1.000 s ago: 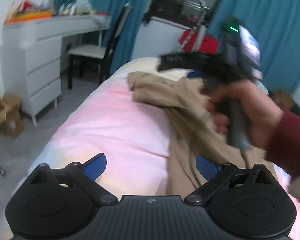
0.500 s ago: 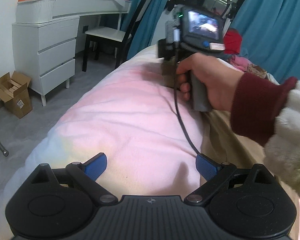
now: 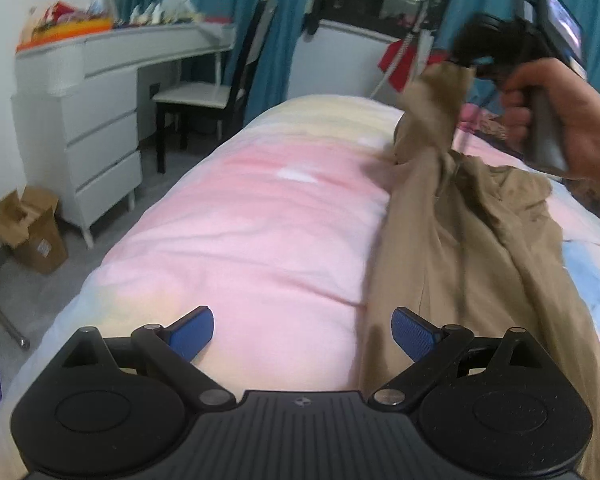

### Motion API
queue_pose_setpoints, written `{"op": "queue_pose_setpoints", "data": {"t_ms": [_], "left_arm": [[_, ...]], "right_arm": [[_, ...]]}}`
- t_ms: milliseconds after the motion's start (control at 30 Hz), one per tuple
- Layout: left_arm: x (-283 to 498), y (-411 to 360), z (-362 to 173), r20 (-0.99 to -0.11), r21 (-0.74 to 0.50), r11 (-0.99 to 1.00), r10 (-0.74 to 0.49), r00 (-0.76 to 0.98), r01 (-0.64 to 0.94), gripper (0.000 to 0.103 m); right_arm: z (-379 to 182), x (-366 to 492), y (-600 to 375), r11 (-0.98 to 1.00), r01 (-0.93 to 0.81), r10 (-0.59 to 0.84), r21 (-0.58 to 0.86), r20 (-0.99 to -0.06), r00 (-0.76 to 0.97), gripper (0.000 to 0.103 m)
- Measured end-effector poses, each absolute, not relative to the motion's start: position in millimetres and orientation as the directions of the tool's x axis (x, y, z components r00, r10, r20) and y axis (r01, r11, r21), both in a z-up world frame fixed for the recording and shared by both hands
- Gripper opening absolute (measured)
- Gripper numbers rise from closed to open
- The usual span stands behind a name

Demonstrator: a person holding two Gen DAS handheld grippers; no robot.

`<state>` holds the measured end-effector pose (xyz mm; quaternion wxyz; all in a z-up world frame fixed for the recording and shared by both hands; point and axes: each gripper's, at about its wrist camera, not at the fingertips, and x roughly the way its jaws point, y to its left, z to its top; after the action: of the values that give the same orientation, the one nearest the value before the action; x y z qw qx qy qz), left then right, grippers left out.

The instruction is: Fold clothes

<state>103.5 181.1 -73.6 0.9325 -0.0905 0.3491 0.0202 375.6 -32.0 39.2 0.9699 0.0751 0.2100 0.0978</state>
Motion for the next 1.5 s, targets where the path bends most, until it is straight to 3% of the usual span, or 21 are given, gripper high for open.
{"op": "queue_pose_setpoints", "data": {"t_ms": [167,500,533,600,633,667,700,967,1200,1500], "left_arm": [[101.5,160.9,-75.3,-0.641,-0.162,0.986,-0.08,0.764,-0.032,0.097],[113.4,124.9,-92.7,-0.661,-0.095,0.994,-0.105,0.743,0.056,0.097],[115.9,123.7,-94.4,-0.664,-0.089,0.994,-0.103,0.74,0.058,0.097],[119.7,124.1,-96.8,-0.667,-0.079,0.995,-0.097,0.739,0.06,0.097],[121.4,124.8,-97.8,-0.668,-0.075,0.995,-0.094,0.738,0.06,0.097],[121.6,125.5,-97.6,-0.667,-0.073,0.996,-0.093,0.739,0.059,0.097],[120.3,126.2,-96.1,-0.665,-0.073,0.996,-0.092,0.741,0.058,0.097],[103.8,125.7,-80.4,-0.64,-0.079,0.995,-0.103,0.762,0.069,0.097],[72.1,120.2,-61.4,-0.629,-0.066,0.99,-0.139,0.765,0.126,0.096],[57.9,142.0,-47.1,-0.78,-0.137,0.977,-0.208,0.591,0.164,0.092]], "right_arm": [[21.5,362.4,-135.9,0.951,-0.056,0.17,0.305,-0.359,0.918,0.005],[-91.7,365.5,-229.4,0.831,0.106,0.188,0.546,-0.456,0.87,0.01],[-94.1,364.5,-231.4,0.821,0.1,0.204,0.562,-0.452,0.868,0.015],[-95.0,361.1,-233.9,0.809,0.084,0.23,0.582,-0.445,0.865,0.038],[-90.9,357.7,-233.4,0.814,0.071,0.238,0.577,-0.443,0.865,0.057],[-85.1,352.6,-232.1,0.821,0.057,0.243,0.568,-0.438,0.865,0.068],[-78.0,346.2,-230.3,0.83,0.043,0.245,0.556,-0.433,0.867,0.07],[-22.5,229.2,-217.0,0.848,-0.039,0.301,0.529,-0.42,0.856,0.07],[-10.6,104.1,-218.1,0.804,-0.02,0.337,0.594,-0.428,0.838,0.07],[-27.3,43.1,-244.8,0.783,0.035,0.312,0.621,-0.442,0.841,0.07]]}}
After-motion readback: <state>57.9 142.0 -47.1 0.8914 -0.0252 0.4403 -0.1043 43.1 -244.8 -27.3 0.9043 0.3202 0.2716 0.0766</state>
